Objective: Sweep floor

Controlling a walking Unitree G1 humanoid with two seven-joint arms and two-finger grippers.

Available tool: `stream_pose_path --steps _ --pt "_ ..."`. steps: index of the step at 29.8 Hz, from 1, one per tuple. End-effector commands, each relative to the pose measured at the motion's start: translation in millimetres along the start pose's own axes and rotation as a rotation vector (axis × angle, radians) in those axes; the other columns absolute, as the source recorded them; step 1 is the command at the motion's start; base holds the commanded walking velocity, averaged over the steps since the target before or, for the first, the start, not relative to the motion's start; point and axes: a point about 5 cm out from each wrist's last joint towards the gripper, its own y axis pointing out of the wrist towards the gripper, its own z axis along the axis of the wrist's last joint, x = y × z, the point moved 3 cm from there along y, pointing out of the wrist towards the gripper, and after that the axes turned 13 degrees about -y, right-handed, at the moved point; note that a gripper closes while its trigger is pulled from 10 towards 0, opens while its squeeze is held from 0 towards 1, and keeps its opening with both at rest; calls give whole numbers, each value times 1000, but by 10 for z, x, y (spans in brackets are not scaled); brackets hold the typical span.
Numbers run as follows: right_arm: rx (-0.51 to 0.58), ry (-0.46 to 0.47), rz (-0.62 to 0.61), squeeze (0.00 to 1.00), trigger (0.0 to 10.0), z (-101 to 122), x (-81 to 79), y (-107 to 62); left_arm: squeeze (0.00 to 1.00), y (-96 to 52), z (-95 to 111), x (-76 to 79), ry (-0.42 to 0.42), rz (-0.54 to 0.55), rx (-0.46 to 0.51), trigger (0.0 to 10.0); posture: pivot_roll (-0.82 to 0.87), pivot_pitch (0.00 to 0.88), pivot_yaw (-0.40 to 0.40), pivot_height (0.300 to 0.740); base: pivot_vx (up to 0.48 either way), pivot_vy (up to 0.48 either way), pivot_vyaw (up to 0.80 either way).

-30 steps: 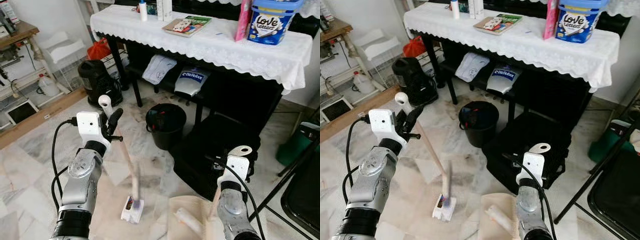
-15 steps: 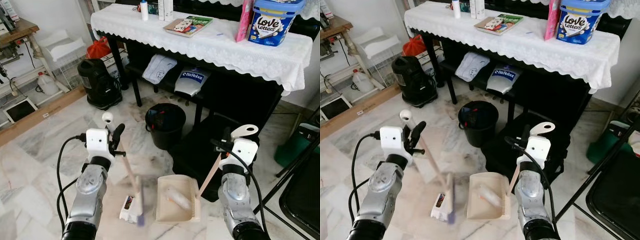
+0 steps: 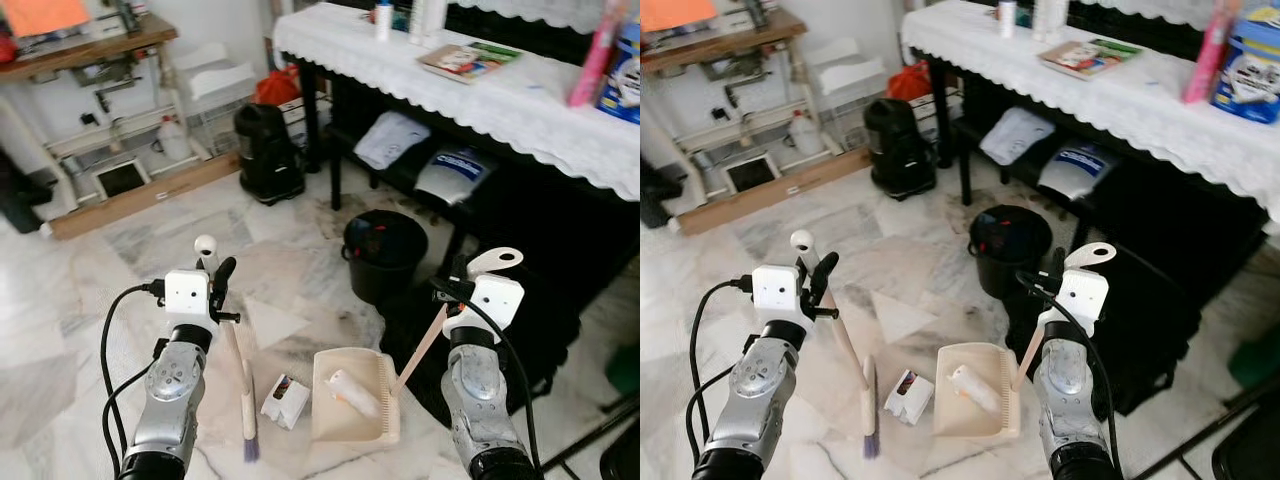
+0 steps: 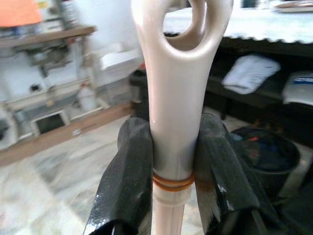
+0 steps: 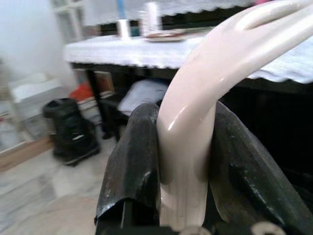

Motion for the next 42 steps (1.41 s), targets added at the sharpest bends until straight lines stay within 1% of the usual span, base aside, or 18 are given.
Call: stream_pose_path --steps 1,5,15,19,34,42 --pt "49 17 1 0 10000 141 13 65 0 34 65 11 16 5 42 10000 59 0 36 740 0 0 794" --pt "59 18 18 0 10000 181 9 96 0 22 34 21 9 14 38 10000 61 0 29 740 0 0 794" --pt "58 27 25 0 10000 209 19 114 0 27 17 28 0 21 40 10000 61 0 26 740 0 0 798" --pt "53 29 21 0 10000 203 34 107 0 20 21 28 0 21 40 10000 64 0 29 740 0 0 800" --pt "35 38 26 0 10000 190 -3 73 0 15 36 32 5 10 37 10000 72 0 39 740 0 0 800" --pt "33 38 22 0 10000 189 9 77 0 -7 22 7 9 15 28 10000 76 0 42 740 0 0 800"
